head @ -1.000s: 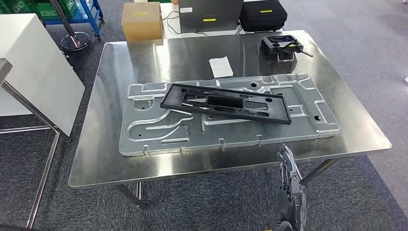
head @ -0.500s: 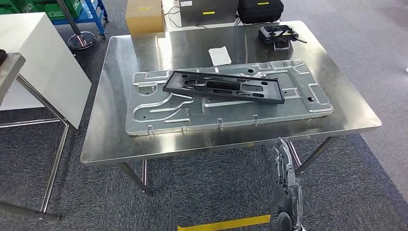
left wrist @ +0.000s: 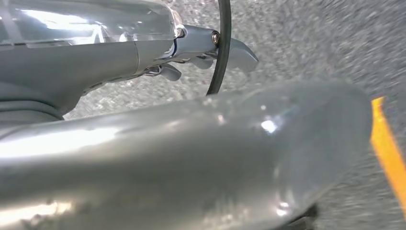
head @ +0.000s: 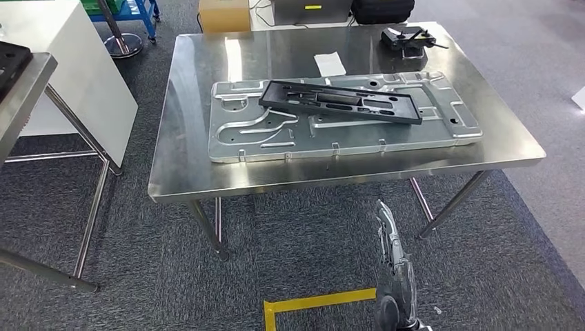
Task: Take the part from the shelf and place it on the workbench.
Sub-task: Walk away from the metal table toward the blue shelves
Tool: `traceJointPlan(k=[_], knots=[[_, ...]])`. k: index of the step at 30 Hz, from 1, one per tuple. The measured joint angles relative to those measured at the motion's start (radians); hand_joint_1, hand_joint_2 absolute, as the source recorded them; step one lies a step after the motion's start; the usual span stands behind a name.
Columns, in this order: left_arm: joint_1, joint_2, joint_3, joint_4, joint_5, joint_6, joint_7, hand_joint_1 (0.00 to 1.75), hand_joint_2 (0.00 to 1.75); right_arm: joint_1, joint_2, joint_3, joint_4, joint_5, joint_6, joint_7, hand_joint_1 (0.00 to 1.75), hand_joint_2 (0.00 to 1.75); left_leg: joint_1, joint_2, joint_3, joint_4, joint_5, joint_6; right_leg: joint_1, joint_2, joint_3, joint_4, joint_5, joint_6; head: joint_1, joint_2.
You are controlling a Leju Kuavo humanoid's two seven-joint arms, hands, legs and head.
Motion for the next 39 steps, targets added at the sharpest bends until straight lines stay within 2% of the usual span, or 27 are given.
traceJointPlan(k=[1, 2, 4, 5, 6, 8, 9, 10, 11, 12, 13, 14, 15, 16, 17, 18, 20, 21, 23, 25, 28, 29, 30, 31, 33, 35, 39], knots=[[0.0, 0.0, 0.0, 0.0, 0.0, 0.0, 0.0, 0.0, 0.0, 0.0, 0.0, 0.0, 0.006, -0.001, 0.001, 0.002, 0.0, 0.0, -0.004, 0.0, -0.017, 0.001, 0.012, 0.0, 0.004, 0.001, 0.038, -0.033, 0.028, -0.008, 0.0, 0.0], [0.0, 0.0, 0.0, 0.0, 0.0, 0.0, 0.0, 0.0, 0.0, -0.001, 0.001, 0.001, 0.012, -0.003, 0.002, 0.004, 0.0, 0.0, -0.008, -0.001, -0.031, 0.003, 0.023, 0.0, 0.01, 0.002, 0.094, -0.097, 0.049, -0.02, 0.0, 0.0], [0.0, -0.002, 0.0, 0.0, -0.001, 0.0, 0.001, 0.0, 0.0, -0.004, 0.003, 0.004, 0.022, -0.007, 0.004, 0.012, 0.0, 0.0, -0.012, -0.002, -0.048, 0.003, 0.043, -0.005, 0.021, 0.003, 0.2, -0.244, 0.043, -0.043, -0.002, 0.0], [0.0, -0.003, 0.0, 0.0, -0.001, 0.0, 0.002, 0.0, 0.0, -0.006, 0.005, 0.006, 0.028, -0.009, 0.006, 0.016, 0.0, 0.0, -0.01, -0.002, -0.05, 0.001, 0.053, -0.01, 0.027, 0.004, 0.231, -0.293, 0.034, -0.05, -0.001, 0.0], [-0.001, -0.004, 0.0, 0.0, -0.003, 0.001, 0.002, 0.0, 0.0, -0.007, 0.006, 0.008, 0.037, -0.014, 0.01, 0.019, 0.0, 0.0, -0.007, -0.002, -0.051, -0.002, 0.062, -0.016, 0.031, 0.005, 0.241, -0.317, 0.029, -0.053, 0.001, 0.0], [-0.001, -0.004, 0.001, 0.0, -0.008, 0.003, 0.002, 0.0, 0.0, -0.01, 0.009, 0.013, 0.064, -0.029, 0.026, 0.03, 0.0, 0.0, -0.004, -0.003, -0.055, -0.006, 0.077, -0.029, 0.032, 0.003, 0.232, -0.332, 0.051, -0.059, 0.007, 0.0], [-0.001, -0.004, 0.001, 0.0, -0.011, 0.004, 0.002, 0.0, 0.0, -0.012, 0.011, 0.015, 0.081, -0.04, 0.038, 0.036, 0.0, 0.0, -0.004, -0.004, -0.063, 0.003, 0.062, -0.035, 0.029, 0.002, 0.223, -0.338, 0.065, -0.064, 0.008, 0.0], [0.0, -0.003, 0.001, 0.0, -0.013, 0.004, 0.003, 0.0, 0.0, -0.013, 0.014, 0.019, 0.098, -0.051, 0.05, 0.041, 0.0, 0.0, -0.003, -0.005, -0.074, 0.028, 0.027, -0.04, 0.025, 0.0, 0.209, -0.343, 0.081, -0.068, 0.006, 0.0], [0.0, -0.003, 0.001, 0.0, -0.016, 0.005, 0.004, 0.0, 0.0, -0.014, 0.017, 0.023, 0.117, -0.06, 0.059, 0.044, 0.0, 0.0, -0.001, -0.006, -0.087, 0.073, -0.027, -0.044, 0.023, -0.002, 0.194, -0.345, 0.096, -0.071, 0.002, 0.0], [0.0, -0.003, 0.001, 0.0, -0.019, 0.006, 0.005, 0.0, 0.0, -0.015, 0.019, 0.028, 0.136, -0.067, 0.066, 0.045, 0.0, 0.0, 0.001, -0.007, -0.101, 0.134, -0.084, -0.049, 0.023, -0.002, 0.176, -0.344, 0.109, -0.074, -0.003, 0.0], [0.001, -0.003, 0.002, 0.0, -0.022, 0.007, 0.006, 0.0, 0.0, -0.015, 0.021, 0.031, 0.153, -0.073, 0.07, 0.045, 0.0, 0.0, 0.003, -0.007, -0.111, 0.197, -0.124, -0.054, 0.022, -0.004, 0.157, -0.341, 0.122, -0.074, -0.009, 0.0], [0.001, -0.004, 0.002, 0.0, -0.025, 0.008, 0.007, 0.0, 0.0, -0.016, 0.022, 0.033, 0.17, -0.077, 0.072, 0.045, 0.0, 0.0, 0.004, -0.007, -0.112, 0.247, -0.138, -0.058, 0.022, -0.005, 0.138, -0.336, 0.132, -0.073, -0.012, 0.0], [0.001, -0.004, 0.002, 0.0, -0.028, 0.009, 0.007, 0.0, 0.0, -0.016, 0.022, 0.034, 0.185, -0.079, 0.074, 0.044, 0.0, 0.0, 0.006, -0.007, -0.101, 0.271, -0.126, -0.061, 0.022, -0.007, 0.118, -0.331, 0.142, -0.07, -0.013, 0.0], [0.001, -0.004, 0.002, 0.0, -0.03, 0.01, 0.007, 0.0, 0.0, -0.016, 0.023, 0.035, 0.199, -0.081, 0.076, 0.042, 0.0, 0.0, 0.007, -0.006, -0.073, 0.26, -0.098, -0.063, 0.021, -0.008, 0.099, -0.324, 0.15, -0.067, -0.014, 0.0], [0.001, -0.004, 0.002, 0.0, -0.032, 0.012, 0.007, 0.0, 0.0, -0.016, 0.023, 0.037, 0.213, -0.083, 0.076, 0.04, 0.0, 0.0, 0.008, -0.006, -0.028, 0.216, -0.069, -0.063, 0.021, -0.008, 0.081, -0.317, 0.157, -0.063, -0.016, 0.0], [0.0, -0.004, 0.002, 0.0, -0.033, 0.013, 0.007, 0.0, 0.0, -0.016, 0.023, 0.039, 0.226, -0.088, 0.077, 0.036, 0.0, 0.0, 0.008, -0.006, 0.03, 0.145, -0.061, -0.06, 0.021, -0.009, 0.066, -0.308, 0.164, -0.059, -0.019, 0.0], [-0.001, -0.004, 0.002, 0.0, -0.037, 0.014, 0.006, 0.0, 0.0, -0.013, 0.022, 0.048, 0.251, -0.109, 0.079, 0.023, 0.0, 0.0, 0.004, -0.006, 0.121, 0.012, -0.086, -0.048, 0.021, -0.01, 0.049, -0.292, 0.174, -0.049, -0.023, 0.0], [-0.001, -0.004, 0.002, 0.0, -0.039, 0.014, 0.007, 0.0, 0.0, -0.013, 0.021, 0.052, 0.264, -0.122, 0.081, 0.017, 0.0, 0.0, 0.001, -0.006, 0.141, -0.023, -0.103, -0.041, 0.021, -0.01, 0.047, -0.289, 0.18, -0.043, -0.026, 0.0], [0.0, -0.004, 0.002, 0.0, -0.045, 0.014, 0.008, 0.0, 0.0, -0.013, 0.017, 0.058, 0.289, -0.147, 0.085, 0.009, 0.0, 0.0, 0.001, -0.003, 0.14, -0.036, -0.098, -0.025, 0.019, -0.01, 0.047, -0.288, 0.191, -0.03, -0.028, 0.0], [0.0, -0.004, 0.002, 0.0, -0.051, 0.016, 0.008, 0.0, 0.0, -0.014, 0.012, 0.06, 0.312, -0.163, 0.088, 0.007, 0.0, 0.0, 0.006, 0.001, 0.13, -0.042, -0.08, -0.008, 0.017, -0.003, 0.03, -0.253, 0.161, -0.02, -0.027, 0.0], [0.002, -0.004, 0.002, 0.0, -0.055, 0.017, 0.01, 0.0, 0.0, -0.013, 0.005, 0.064, 0.349, -0.153, 0.086, 0.009, 0.0, 0.0, 0.007, 0.004, 0.104, -0.042, -0.058, 0.0, 0.01, 0.004, -0.037, -0.075, 0.045, -0.006, -0.024, 0.0], [0.003, -0.004, 0.002, 0.0, -0.056, 0.017, 0.012, 0.0, 0.0, -0.013, 0.002, 0.066, 0.362, -0.144, 0.083, 0.011, 0.0, 0.0, 0.007, 0.004, 0.097, -0.041, -0.053, -0.001, 0.007, 0.004, -0.05, -0.027, 0.024, -0.002, -0.024, 0.0], [0.004, -0.004, 0.002, 0.0, -0.058, 0.018, 0.014, 0.0, 0.0, -0.013, -0.001, 0.068, 0.375, -0.136, 0.079, 0.013, 0.0, 0.0, 0.008, 0.003, 0.092, -0.039, -0.049, -0.003, 0.004, 0.004, -0.044, -0.013, 0.022, 0.0, -0.024, 0.0], [0.005, -0.004, 0.002, 0.0, -0.06, 0.018, 0.016, 0.0, 0.0, -0.013, -0.004, 0.071, 0.386, -0.13, 0.075, 0.014, 0.0, 0.0, 0.008, 0.002, 0.089, -0.036, -0.047, -0.005, 0.001, 0.004, -0.017, -0.041, 0.038, 0.002, -0.024, 0.0], [0.006, -0.005, 0.002, 0.0, -0.064, 0.018, 0.017, 0.0, 0.0, -0.015, -0.009, 0.077, 0.405, -0.126, 0.069, 0.016, 0.0, 0.0, 0.009, -0.003, 0.085, -0.029, -0.046, -0.011, -0.004, 0.009, 0.074, -0.175, 0.085, 0.001, -0.024, 0.0], [0.004, -0.006, 0.002, 0.0, -0.065, 0.019, 0.018, 0.0, 0.0, -0.017, -0.013, 0.082, 0.423, -0.119, 0.062, 0.017, 0.0, 0.0, 0.008, -0.008, 0.075, -0.019, -0.049, -0.024, -0.003, 0.017, 0.13, -0.273, 0.102, -0.006, -0.025, 0.0], [0.002, -0.005, 0.002, 0.0, -0.067, 0.023, 0.019, 0.0, 0.0, -0.021, -0.018, 0.096, 0.45, -0.078, 0.04, 0.019, 0.0, 0.0, 0.01, -0.015, 0.063, -0.007, -0.055, -0.051, 0.003, 0.008, 0.133, -0.29, 0.1, -0.034, -0.028, 0.0]])
